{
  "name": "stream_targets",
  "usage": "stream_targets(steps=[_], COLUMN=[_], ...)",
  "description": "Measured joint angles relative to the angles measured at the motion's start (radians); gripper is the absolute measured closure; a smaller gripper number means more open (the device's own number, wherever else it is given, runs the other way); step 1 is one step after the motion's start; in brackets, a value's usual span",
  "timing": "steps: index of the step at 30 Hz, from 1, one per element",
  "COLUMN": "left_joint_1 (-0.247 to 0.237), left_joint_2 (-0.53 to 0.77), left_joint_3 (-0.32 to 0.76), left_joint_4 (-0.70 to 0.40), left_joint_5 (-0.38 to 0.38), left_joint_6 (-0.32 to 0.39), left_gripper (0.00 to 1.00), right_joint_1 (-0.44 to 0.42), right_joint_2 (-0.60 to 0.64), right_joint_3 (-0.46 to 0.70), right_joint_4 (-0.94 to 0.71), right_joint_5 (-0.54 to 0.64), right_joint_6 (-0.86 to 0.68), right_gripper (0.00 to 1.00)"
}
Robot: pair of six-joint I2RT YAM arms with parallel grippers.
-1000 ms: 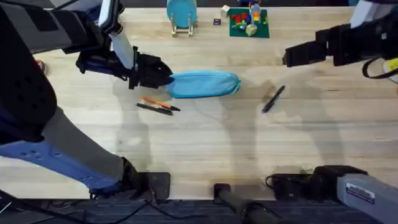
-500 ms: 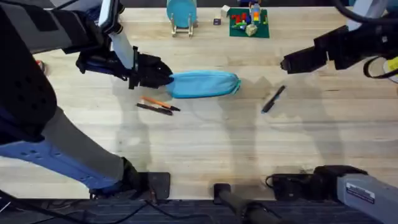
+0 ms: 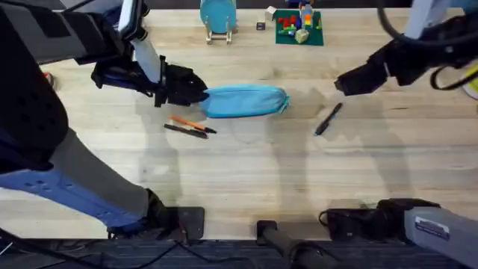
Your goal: Unzip the bag, pick up the pens from the table one at a time and place them inside, then zip the bag closed.
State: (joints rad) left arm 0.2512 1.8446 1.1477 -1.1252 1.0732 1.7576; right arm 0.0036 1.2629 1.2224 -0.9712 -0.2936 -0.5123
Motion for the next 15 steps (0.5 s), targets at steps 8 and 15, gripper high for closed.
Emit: stream_targets(steps=[8, 15], left_joint_1=[0.000, 0.000], left_joint_2=[0.000, 0.000], left_joint_3=[0.000, 0.000], left_joint_4=[0.000, 0.000], left_joint_5=[0.000, 0.000], left_joint_6=[0.000, 0.000], left_gripper=[0.958, 0.958], right_joint_1=[0.000, 0.000], right_joint_2=[0.133, 0.231], right_joint_3=[0.000, 0.000], right_joint_4=[0.030, 0.060], right_joint_5=[-0.143, -0.234], right_joint_6=[-0.066, -0.103], right_gripper=[0.004, 0.005])
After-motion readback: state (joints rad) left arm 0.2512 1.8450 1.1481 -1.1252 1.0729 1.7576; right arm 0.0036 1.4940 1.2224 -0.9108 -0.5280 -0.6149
